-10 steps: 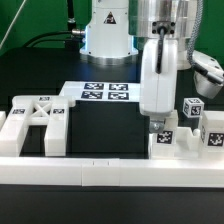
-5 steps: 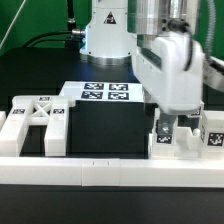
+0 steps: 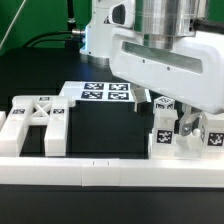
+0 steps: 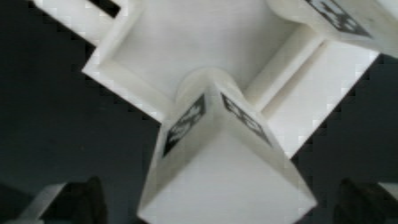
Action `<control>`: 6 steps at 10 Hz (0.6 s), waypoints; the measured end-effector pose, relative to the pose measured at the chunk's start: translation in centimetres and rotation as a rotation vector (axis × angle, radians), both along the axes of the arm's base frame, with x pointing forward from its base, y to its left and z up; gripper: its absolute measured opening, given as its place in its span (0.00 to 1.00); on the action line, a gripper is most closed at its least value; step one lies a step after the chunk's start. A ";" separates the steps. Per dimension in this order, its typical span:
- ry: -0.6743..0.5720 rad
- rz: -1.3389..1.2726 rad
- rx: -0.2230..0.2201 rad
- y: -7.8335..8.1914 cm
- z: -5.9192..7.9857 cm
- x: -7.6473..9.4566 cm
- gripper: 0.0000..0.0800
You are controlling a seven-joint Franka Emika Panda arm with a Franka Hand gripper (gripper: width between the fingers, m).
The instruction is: Assemble chair
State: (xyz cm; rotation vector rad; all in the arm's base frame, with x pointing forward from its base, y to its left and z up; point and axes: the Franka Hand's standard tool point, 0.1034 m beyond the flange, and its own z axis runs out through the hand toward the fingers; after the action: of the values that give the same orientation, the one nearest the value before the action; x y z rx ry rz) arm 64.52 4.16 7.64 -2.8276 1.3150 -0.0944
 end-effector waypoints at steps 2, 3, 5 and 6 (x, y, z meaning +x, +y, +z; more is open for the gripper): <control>0.005 0.318 -0.028 -0.5 0.6 0.1 0.81; 0.001 0.432 -0.034 -0.4 1.1 0.1 0.81; -0.017 0.606 -0.035 -0.3 2.9 -0.2 0.81; -0.020 0.608 -0.028 -0.2 3.5 -0.8 0.81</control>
Offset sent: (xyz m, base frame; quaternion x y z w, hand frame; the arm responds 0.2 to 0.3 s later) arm -0.0161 0.0135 0.0241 0.0265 -0.0295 -0.2159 0.9756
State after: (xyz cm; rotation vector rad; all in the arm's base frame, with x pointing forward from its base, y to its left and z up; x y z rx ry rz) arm 63.67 3.93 11.14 -3.0901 0.4068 -0.1260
